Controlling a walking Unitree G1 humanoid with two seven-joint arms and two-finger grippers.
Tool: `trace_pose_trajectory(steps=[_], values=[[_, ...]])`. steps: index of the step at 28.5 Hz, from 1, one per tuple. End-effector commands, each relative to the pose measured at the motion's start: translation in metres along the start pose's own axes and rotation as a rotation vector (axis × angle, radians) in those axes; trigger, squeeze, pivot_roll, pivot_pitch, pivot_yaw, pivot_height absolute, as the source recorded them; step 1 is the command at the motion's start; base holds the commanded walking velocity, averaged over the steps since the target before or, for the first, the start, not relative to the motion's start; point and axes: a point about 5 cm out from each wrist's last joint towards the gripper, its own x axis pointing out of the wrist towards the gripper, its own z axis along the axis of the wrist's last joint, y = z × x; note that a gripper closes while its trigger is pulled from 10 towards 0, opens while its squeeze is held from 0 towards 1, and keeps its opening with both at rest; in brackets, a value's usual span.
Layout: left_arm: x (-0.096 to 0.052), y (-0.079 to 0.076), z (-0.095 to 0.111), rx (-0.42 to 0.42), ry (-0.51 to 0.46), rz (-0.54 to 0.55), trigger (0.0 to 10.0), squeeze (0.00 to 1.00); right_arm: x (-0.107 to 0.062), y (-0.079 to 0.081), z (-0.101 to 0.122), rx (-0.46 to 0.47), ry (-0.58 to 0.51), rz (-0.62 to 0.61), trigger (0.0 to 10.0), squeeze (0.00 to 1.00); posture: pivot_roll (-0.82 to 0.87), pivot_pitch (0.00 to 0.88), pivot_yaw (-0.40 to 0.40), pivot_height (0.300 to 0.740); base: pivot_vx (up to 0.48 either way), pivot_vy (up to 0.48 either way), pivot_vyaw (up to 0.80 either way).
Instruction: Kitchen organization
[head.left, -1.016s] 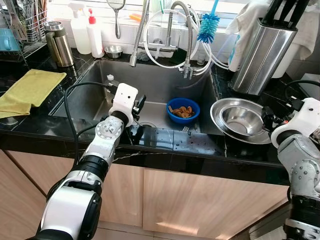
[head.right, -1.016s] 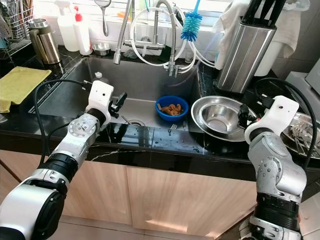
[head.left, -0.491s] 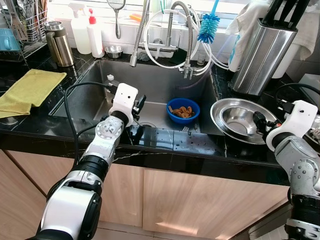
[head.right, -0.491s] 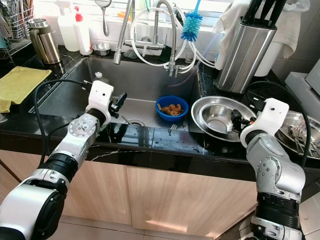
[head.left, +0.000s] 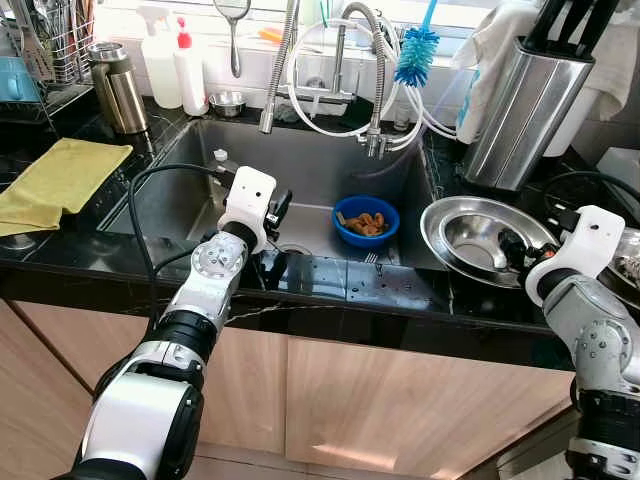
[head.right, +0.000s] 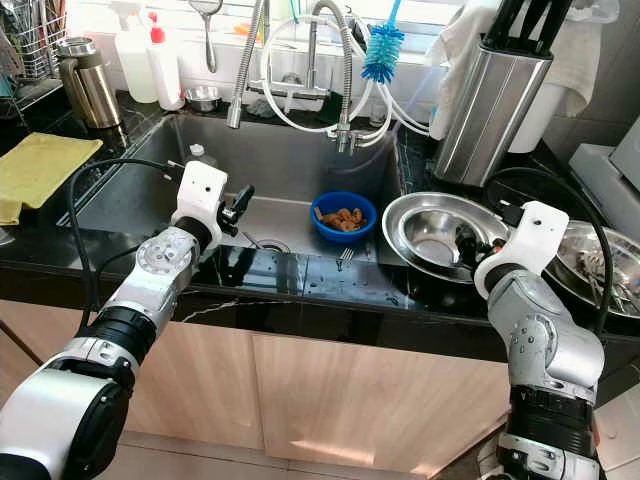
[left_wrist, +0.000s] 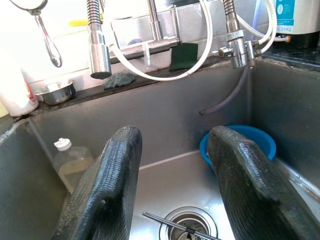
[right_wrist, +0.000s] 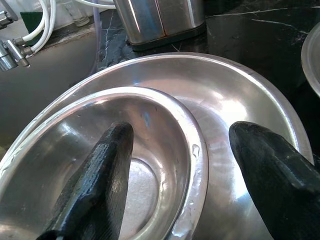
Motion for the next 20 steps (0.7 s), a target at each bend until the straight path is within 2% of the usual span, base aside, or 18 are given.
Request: trace_pose_trajectory(steps=[1, 5, 6, 7, 20], values=[[0.0033, -0.0006, 0.008, 0.024, -0.028, -0.009, 10.0, 0.0, 0.0015, 0.0037, -0.0034, 0.006, 0.021, 0.017, 10.0, 0.0, 0.05, 0.0, -0.097, 0.74, 0.0, 0.0, 0.0], [0.0033, -0.0009, 0.0082, 0.024, -0.029, -0.009, 10.0, 0.0, 0.0016, 0.0041, -0.0039, 0.01, 0.022, 0.02, 10.0, 0.0, 0.05, 0.0, -0.097, 0.74, 0.0, 0.0, 0.0], [0.0033, -0.001, 0.0083, 0.023, -0.029, -0.01, 10.0, 0.0, 0.0017, 0.0048, -0.0041, 0.016, 0.021, 0.023, 1.2, 0.0, 0.05, 0.0, -0.096, 0.74, 0.0, 0.0, 0.0], [0.0033, -0.0012, 0.0083, 0.024, -0.029, -0.01, 10.0, 0.0, 0.0019, 0.0056, -0.0043, 0.018, 0.021, 0.025, 0.0, 0.0, 0.05, 0.0, -0.096, 0.74, 0.0, 0.0, 0.0], [0.0039, -0.0017, 0.0079, 0.025, -0.023, -0.016, 10.0, 0.0, 0.0034, 0.0096, -0.0058, 0.029, 0.02, 0.03, 0.0, 0.0, 0.05, 0.0, -0.093, 0.74, 0.0, 0.0, 0.0]])
